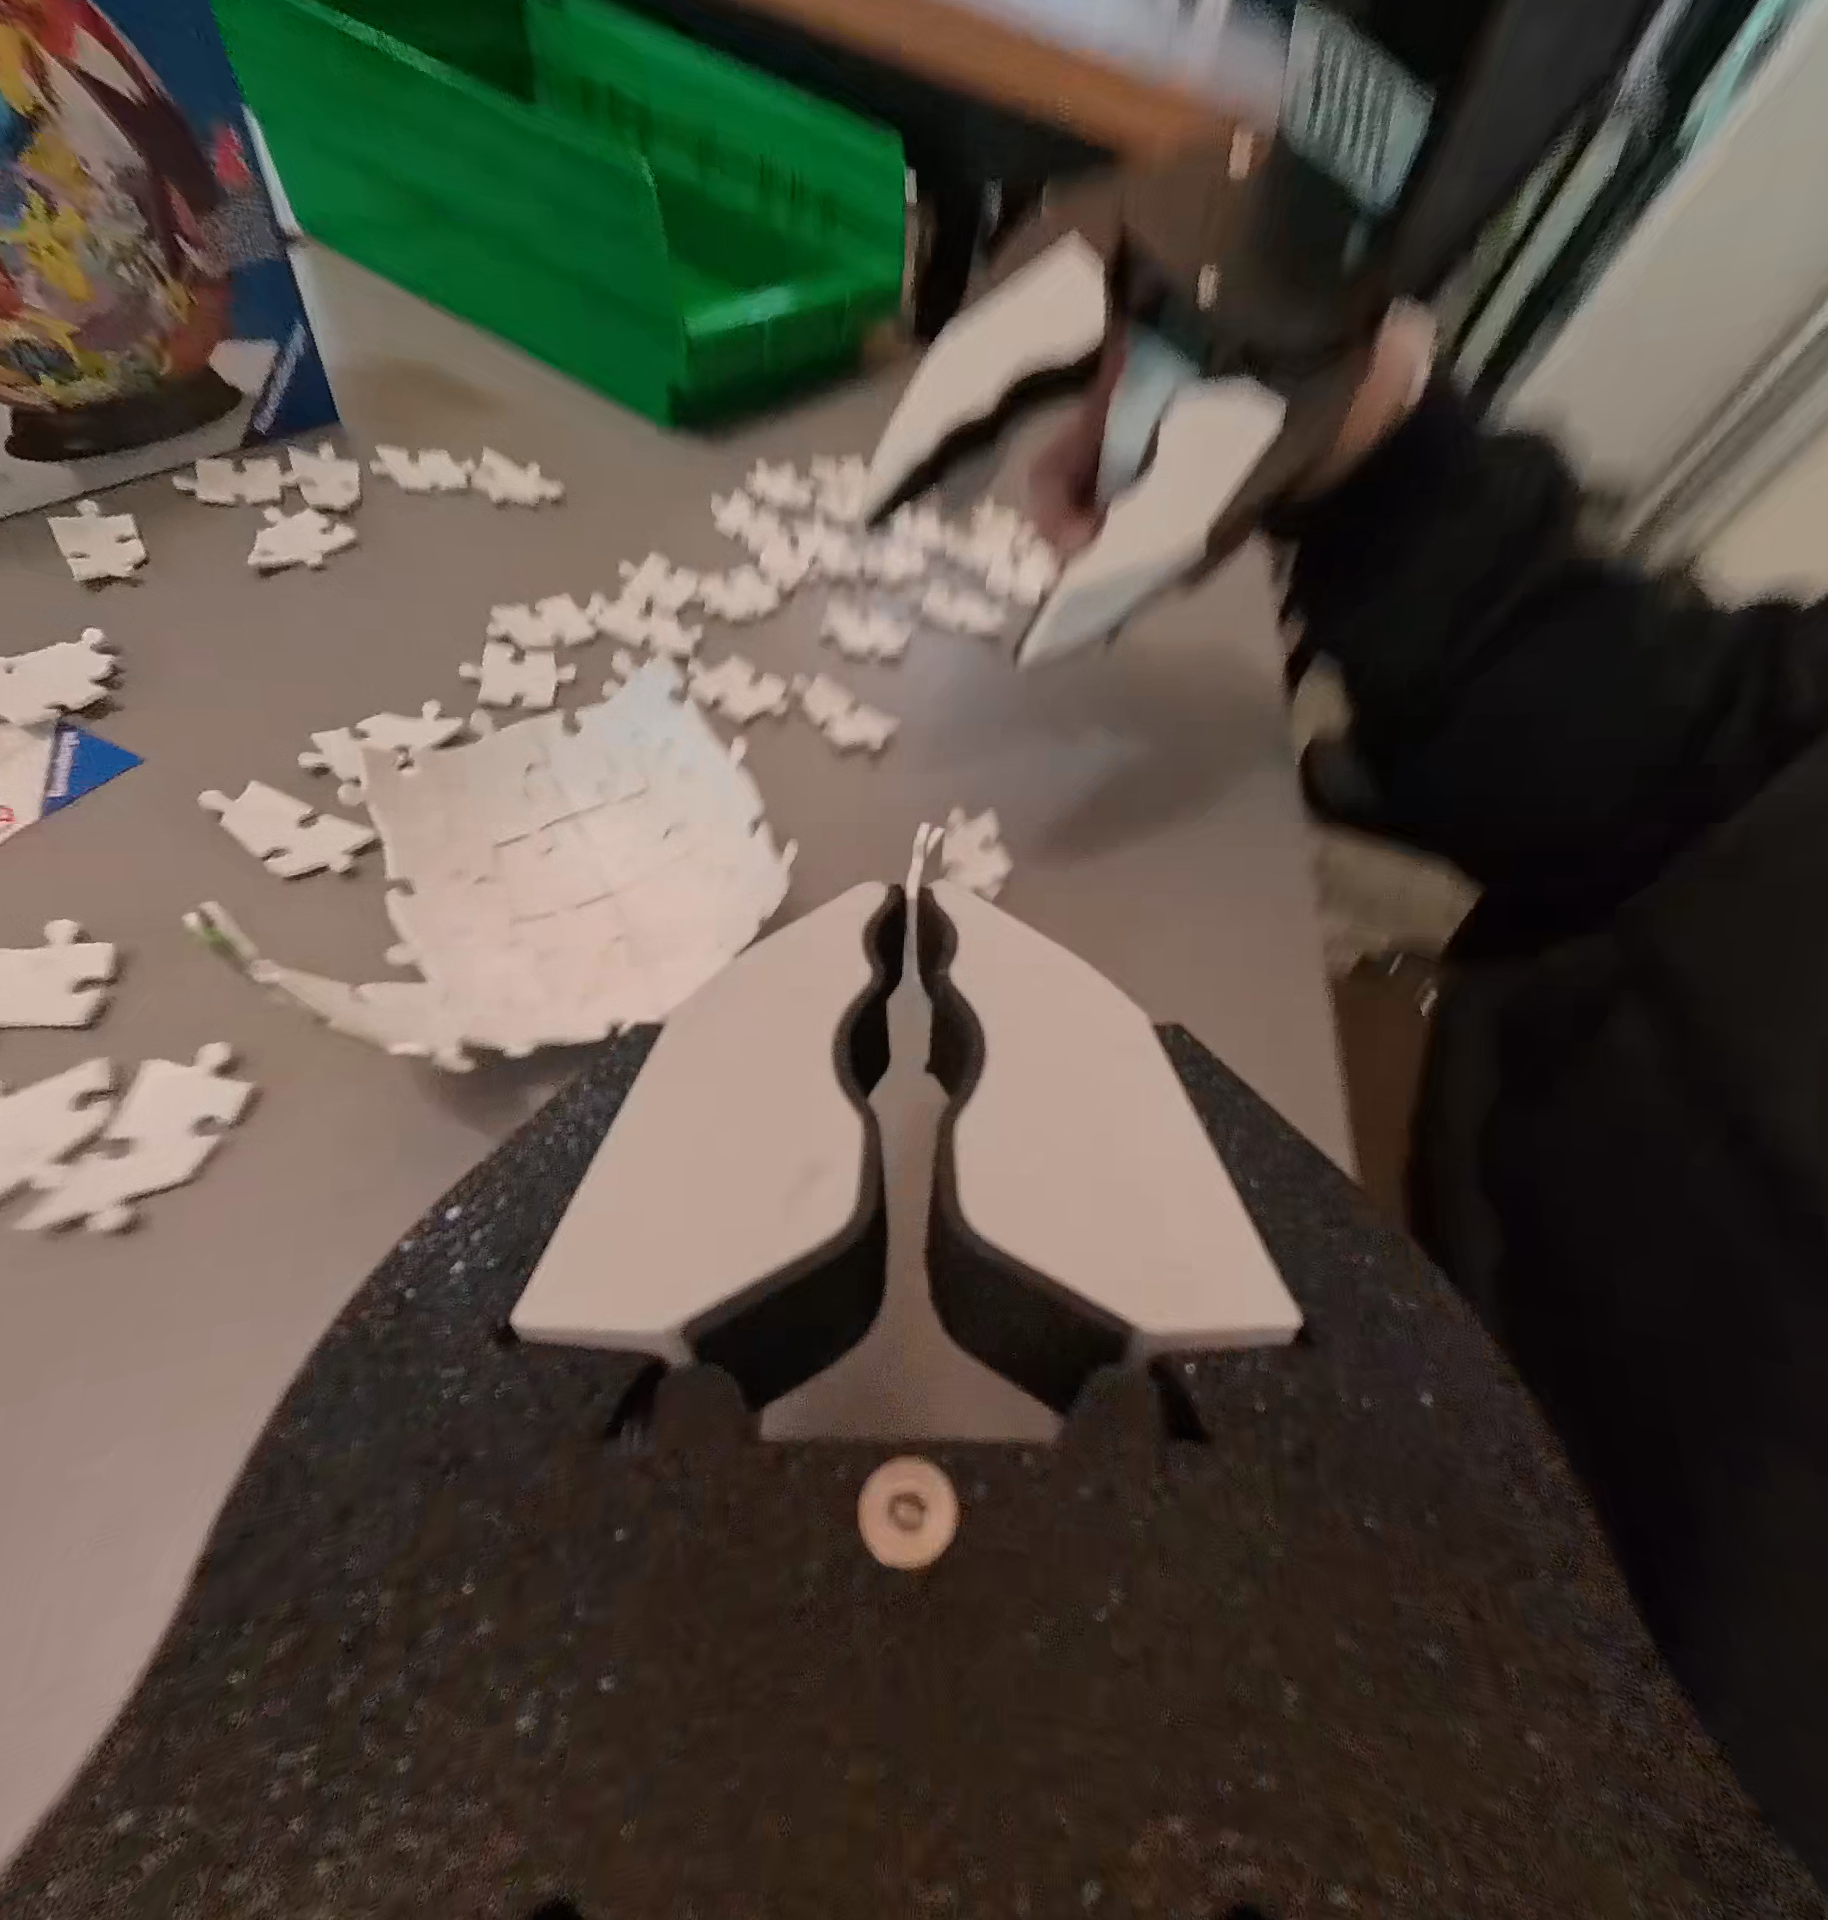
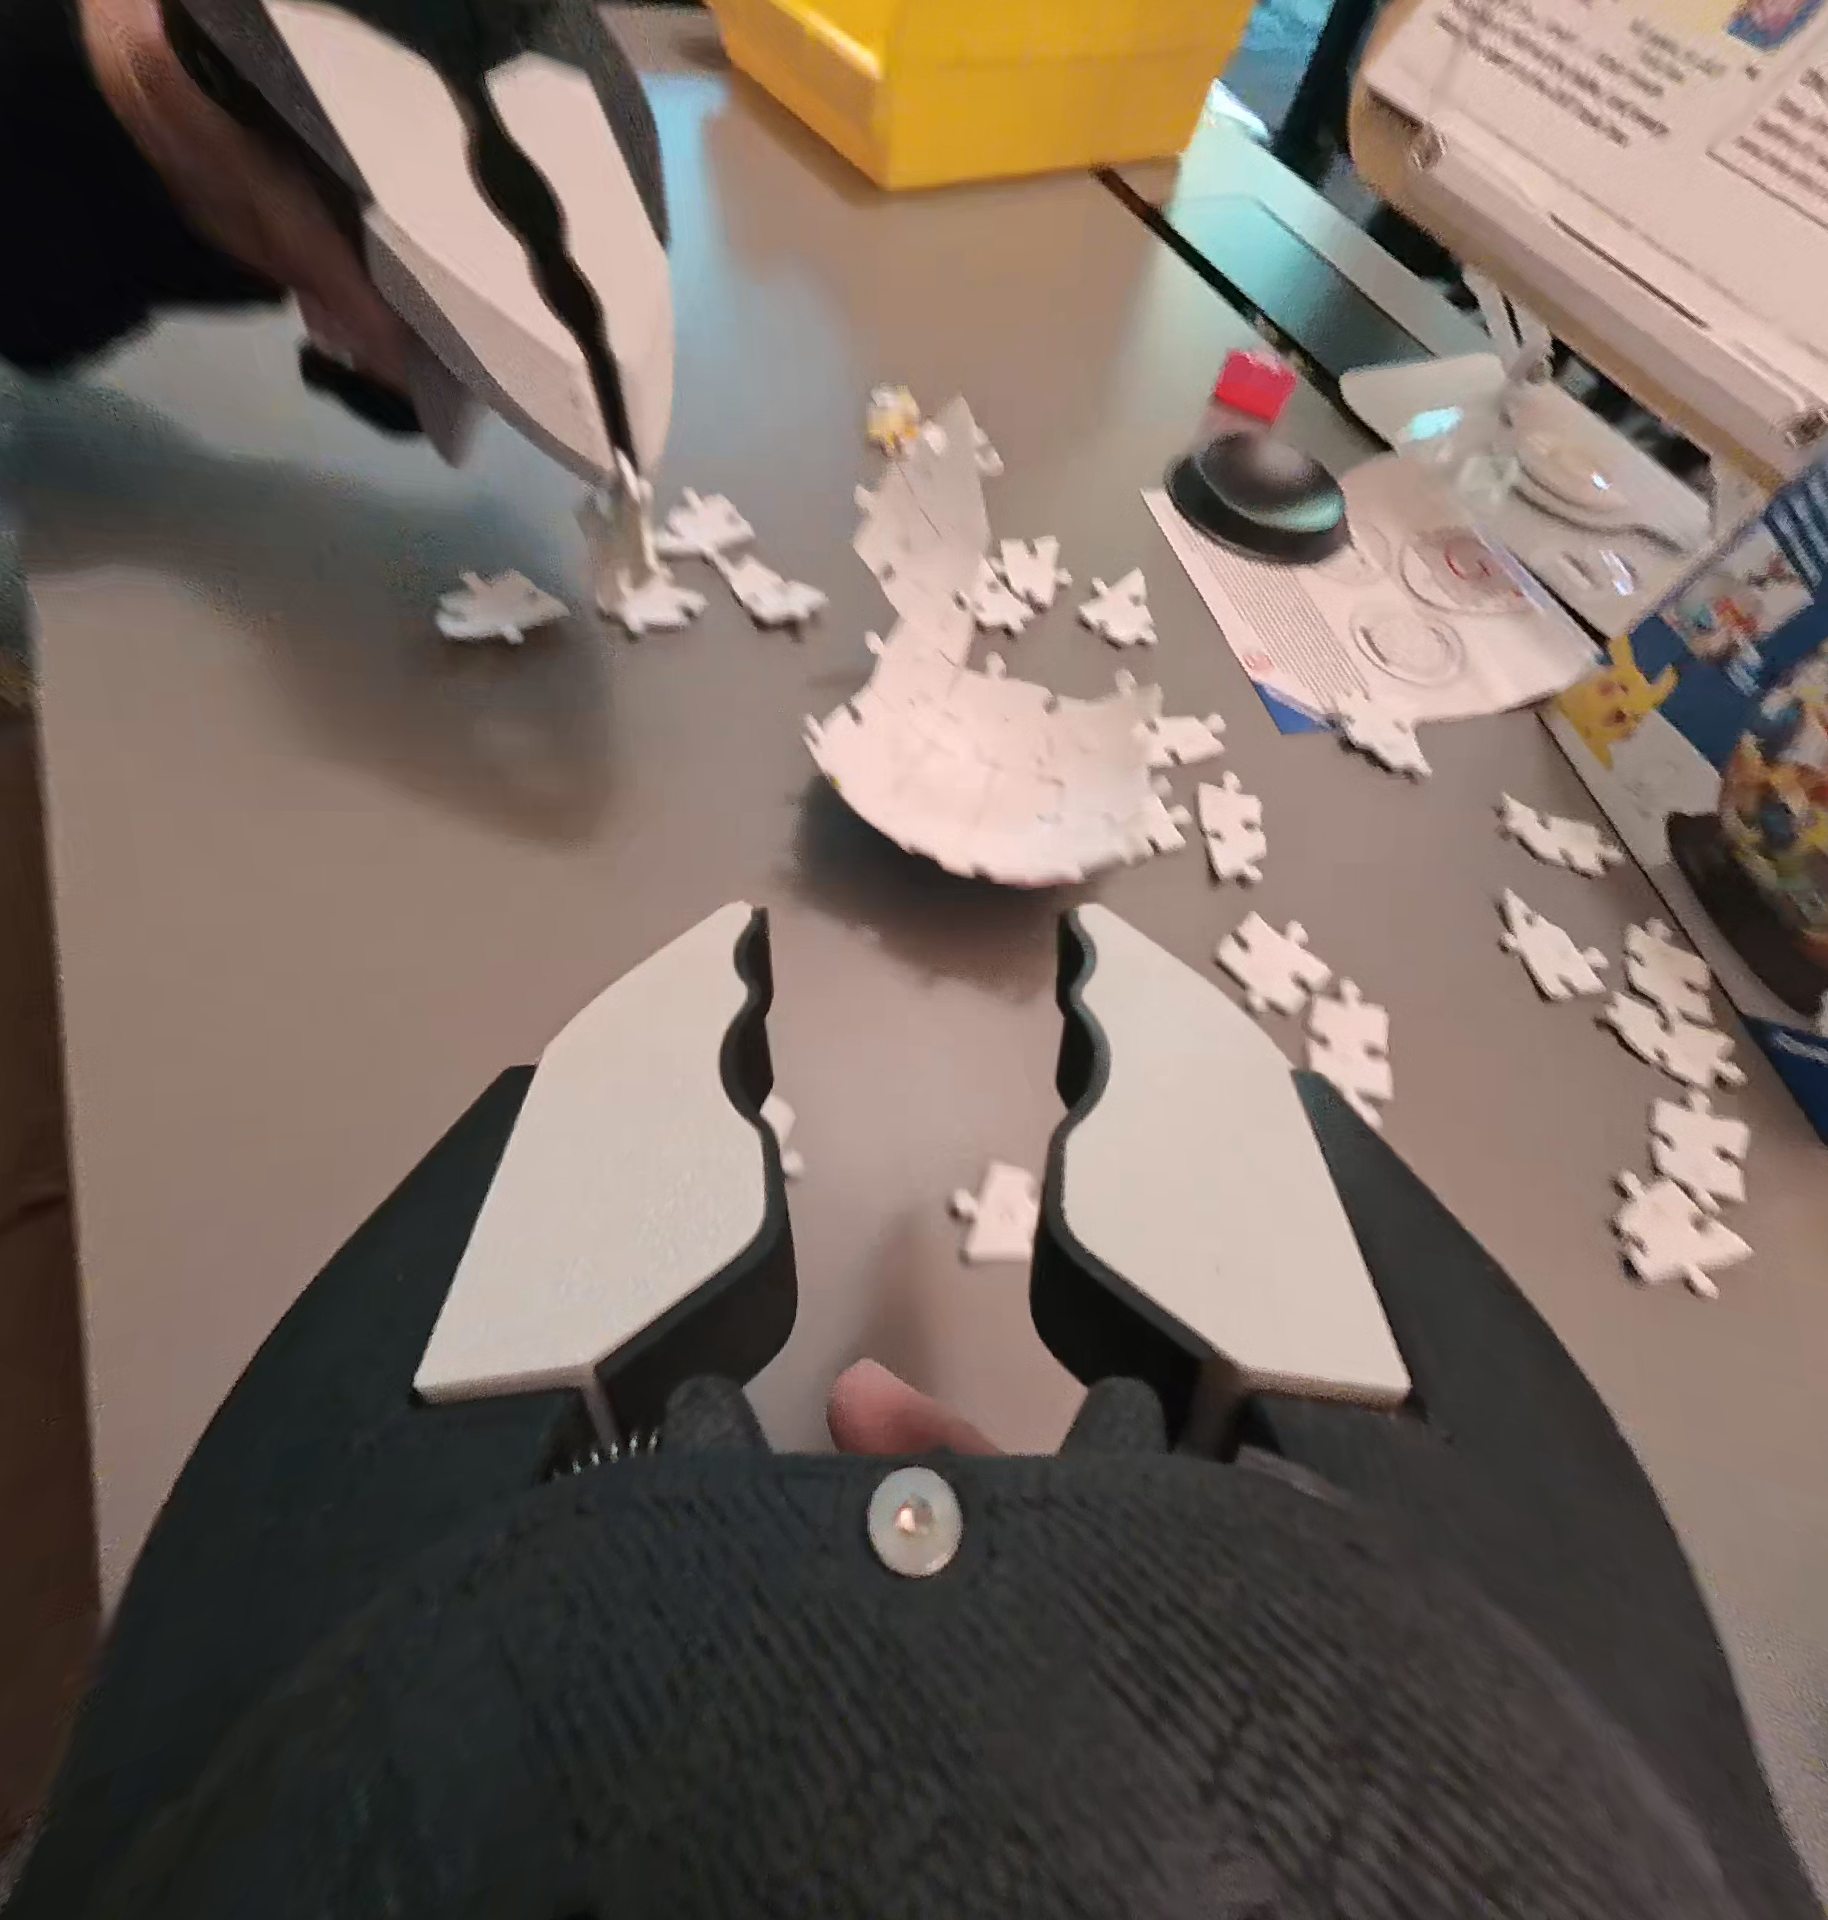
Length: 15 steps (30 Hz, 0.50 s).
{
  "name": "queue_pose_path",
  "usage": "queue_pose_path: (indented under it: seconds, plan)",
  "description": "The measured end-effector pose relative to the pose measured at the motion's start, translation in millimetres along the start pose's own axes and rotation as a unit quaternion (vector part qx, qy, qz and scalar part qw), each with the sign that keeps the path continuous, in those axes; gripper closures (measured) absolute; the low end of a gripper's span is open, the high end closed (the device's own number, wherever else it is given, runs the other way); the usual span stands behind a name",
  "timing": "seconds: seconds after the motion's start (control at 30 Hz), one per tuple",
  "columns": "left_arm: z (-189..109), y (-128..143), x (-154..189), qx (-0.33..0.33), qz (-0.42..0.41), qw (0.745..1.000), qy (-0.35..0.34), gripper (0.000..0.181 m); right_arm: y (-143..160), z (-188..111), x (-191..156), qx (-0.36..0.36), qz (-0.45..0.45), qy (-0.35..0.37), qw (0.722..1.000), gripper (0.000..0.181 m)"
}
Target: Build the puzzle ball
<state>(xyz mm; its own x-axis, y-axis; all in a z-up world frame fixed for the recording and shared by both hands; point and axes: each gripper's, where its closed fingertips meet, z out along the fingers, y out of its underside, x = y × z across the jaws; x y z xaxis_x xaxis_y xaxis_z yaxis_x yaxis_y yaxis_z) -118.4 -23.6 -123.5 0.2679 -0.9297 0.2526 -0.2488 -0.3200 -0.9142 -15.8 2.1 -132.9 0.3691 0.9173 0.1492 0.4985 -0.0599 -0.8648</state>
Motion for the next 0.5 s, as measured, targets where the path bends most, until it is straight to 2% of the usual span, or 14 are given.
queue_pose_path:
  seconds: [0.13,0.23,0.33,0.5]
  plan:
    - [0,-28,12,0.103,-0.085,0.991,-0.008,0.18,-32,15,-32,0.063,0.027,-0.072,0.995,0.134]
    - [1,-42,23,0.152,-0.144,0.978,0.019,0.18,-51,22,-43,0.109,0.081,-0.105,0.985,0.14]
    - [3,-45,27,0.166,-0.149,0.975,0.017,0.18,-64,25,-49,0.142,0.137,-0.14,0.97,0.153]
    - [4,-45,28,0.177,-0.134,0.975,0.004,0.18,-66,29,-66,0.146,0.144,-0.187,0.961,0.164]
